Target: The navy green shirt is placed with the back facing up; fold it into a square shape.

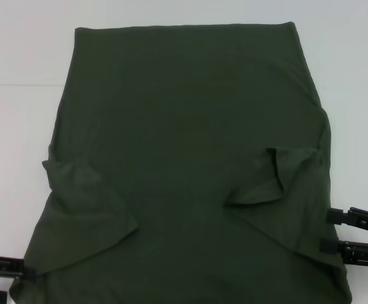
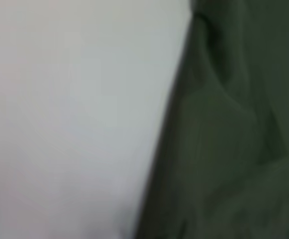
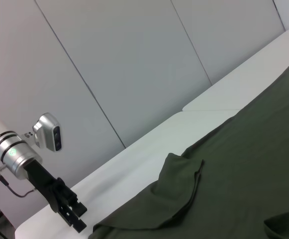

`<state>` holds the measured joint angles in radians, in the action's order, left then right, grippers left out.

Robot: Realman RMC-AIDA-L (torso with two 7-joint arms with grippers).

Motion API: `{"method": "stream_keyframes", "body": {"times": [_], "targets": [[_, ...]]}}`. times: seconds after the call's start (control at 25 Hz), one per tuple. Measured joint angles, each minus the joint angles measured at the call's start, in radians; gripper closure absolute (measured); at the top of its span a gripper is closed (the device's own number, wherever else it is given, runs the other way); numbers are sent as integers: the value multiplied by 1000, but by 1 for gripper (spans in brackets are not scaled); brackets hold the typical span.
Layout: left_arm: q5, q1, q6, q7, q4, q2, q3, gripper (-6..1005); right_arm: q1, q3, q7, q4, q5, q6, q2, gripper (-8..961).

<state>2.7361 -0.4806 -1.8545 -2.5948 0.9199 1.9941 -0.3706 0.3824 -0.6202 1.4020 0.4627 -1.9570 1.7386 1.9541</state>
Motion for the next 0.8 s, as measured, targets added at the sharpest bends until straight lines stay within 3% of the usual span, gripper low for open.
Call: {"method": "stream_keyframes", "body": {"times": [0.48,0.8], "targets": [[5,0,74,34,-8,18,-25,157,9,3,2,1,0,0,-1,29],[2,4,96,52,-2,19,-25,158,16,2,1,1,0,0,0,30]]}}
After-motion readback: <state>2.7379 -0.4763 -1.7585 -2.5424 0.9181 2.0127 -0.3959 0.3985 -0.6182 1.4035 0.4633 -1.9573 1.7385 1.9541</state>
